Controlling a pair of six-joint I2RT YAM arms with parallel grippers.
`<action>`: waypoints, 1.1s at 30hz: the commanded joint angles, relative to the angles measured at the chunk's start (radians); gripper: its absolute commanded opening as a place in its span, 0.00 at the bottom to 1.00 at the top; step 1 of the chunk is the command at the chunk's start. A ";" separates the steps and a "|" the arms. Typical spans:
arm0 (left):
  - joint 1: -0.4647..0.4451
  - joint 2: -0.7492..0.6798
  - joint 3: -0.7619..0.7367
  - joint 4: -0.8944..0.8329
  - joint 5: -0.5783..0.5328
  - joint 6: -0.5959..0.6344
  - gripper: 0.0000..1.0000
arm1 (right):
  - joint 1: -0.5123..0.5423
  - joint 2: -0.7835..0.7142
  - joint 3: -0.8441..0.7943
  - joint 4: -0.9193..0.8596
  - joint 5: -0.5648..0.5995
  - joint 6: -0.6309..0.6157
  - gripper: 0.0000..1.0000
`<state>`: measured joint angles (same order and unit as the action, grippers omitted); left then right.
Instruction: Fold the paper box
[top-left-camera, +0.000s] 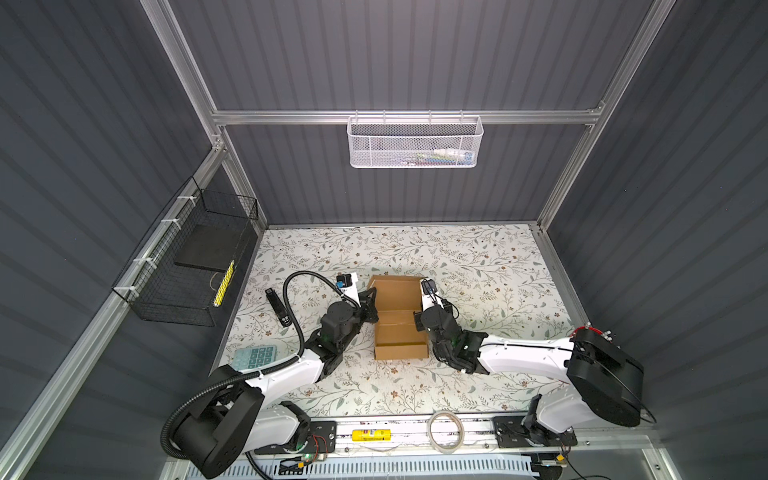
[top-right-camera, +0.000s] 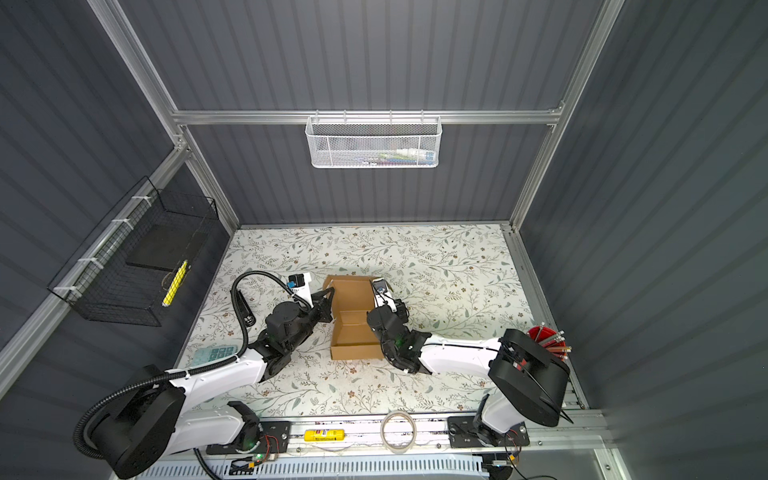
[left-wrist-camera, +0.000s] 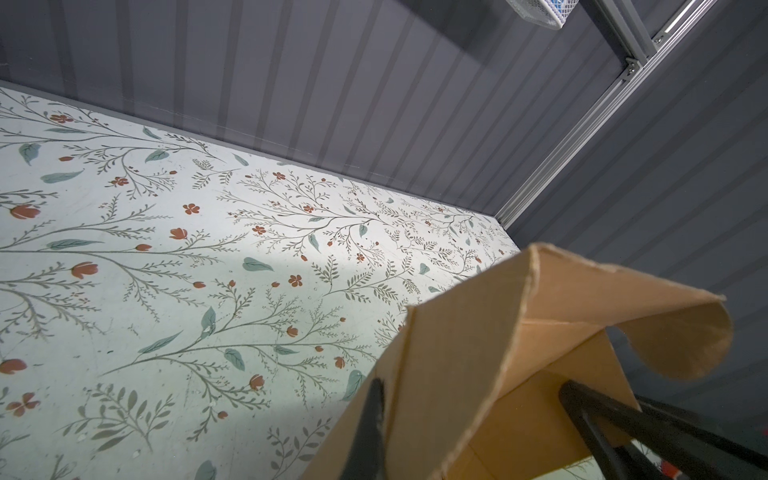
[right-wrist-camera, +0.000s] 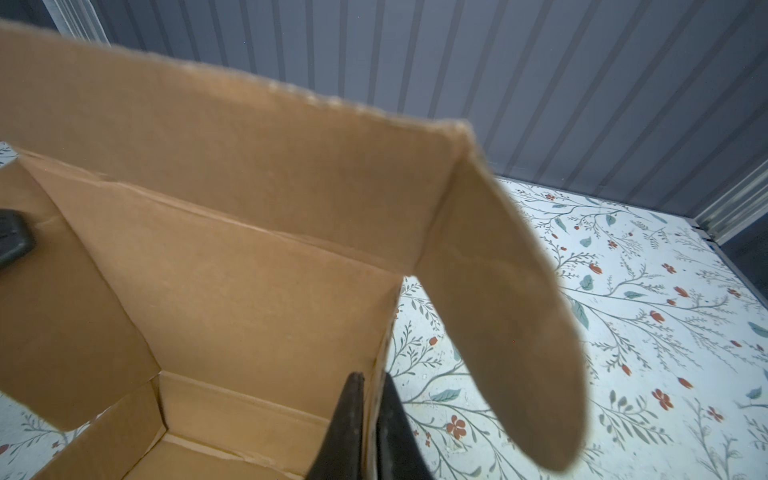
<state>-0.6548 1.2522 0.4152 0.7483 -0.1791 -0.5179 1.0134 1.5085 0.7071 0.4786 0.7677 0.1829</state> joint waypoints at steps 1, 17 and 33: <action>-0.048 0.000 -0.027 -0.020 0.078 -0.034 0.00 | 0.039 0.035 -0.006 -0.031 -0.091 0.003 0.11; -0.095 0.042 -0.036 0.023 0.041 -0.085 0.08 | 0.063 0.056 0.008 -0.020 -0.056 -0.008 0.11; -0.103 0.032 -0.052 0.017 0.028 -0.087 0.13 | 0.063 0.052 0.003 -0.017 -0.048 -0.010 0.11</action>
<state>-0.7208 1.2804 0.3840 0.7906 -0.2443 -0.5968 1.0416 1.5448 0.7090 0.4808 0.8360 0.1829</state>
